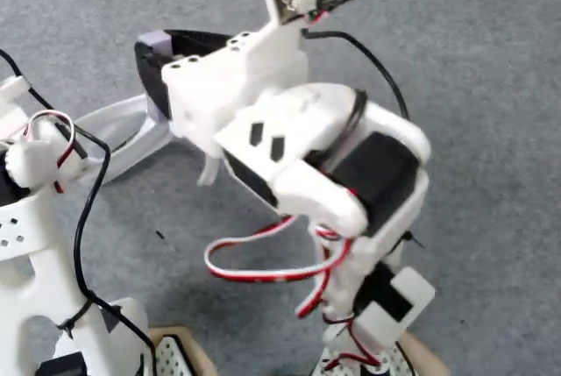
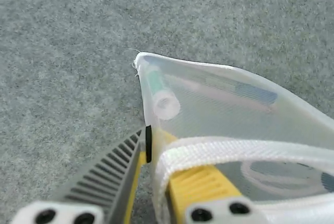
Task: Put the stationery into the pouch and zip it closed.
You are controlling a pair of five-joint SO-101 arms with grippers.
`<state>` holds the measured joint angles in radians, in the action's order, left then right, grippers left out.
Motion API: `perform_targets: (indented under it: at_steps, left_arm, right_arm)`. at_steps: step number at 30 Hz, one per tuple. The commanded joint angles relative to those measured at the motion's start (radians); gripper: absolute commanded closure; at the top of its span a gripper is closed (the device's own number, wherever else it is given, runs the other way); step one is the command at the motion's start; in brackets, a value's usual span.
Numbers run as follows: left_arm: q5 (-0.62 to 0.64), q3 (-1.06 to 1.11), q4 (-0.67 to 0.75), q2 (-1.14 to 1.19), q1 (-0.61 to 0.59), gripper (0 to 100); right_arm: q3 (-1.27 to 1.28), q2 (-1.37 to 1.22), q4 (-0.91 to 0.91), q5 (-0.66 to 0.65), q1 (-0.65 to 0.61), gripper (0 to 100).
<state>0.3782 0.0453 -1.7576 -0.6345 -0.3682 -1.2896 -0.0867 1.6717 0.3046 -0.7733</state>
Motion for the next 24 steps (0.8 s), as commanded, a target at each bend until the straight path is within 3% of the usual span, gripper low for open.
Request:
perform_targets:
  at_steps: [1, 6, 11, 17, 24]
  left_arm:
    - [-0.009, -0.013, -0.003, -0.02, 0.019, 97]
    - [-0.011, 0.028, -0.003, -0.02, 0.163, 97]
    - [-0.094, 0.036, -0.003, -0.02, 0.309, 97]
    - [-0.097, 0.03, 0.0, -0.018, 0.249, 97]
    - [-0.095, 0.031, 0.002, -0.018, 0.188, 97]
  right_arm:
    - [-0.035, 0.058, 0.006, -0.008, -0.02, 98.6]
    - [-0.033, 0.085, 0.04, -0.008, -0.021, 98.6]
    - [-0.024, 0.065, 0.038, -0.009, -0.008, 98.6]
    - [-0.03, -0.054, 0.044, -0.028, 0.117, 98.6]
    - [-0.027, -0.134, 0.044, -0.021, 0.121, 98.6]
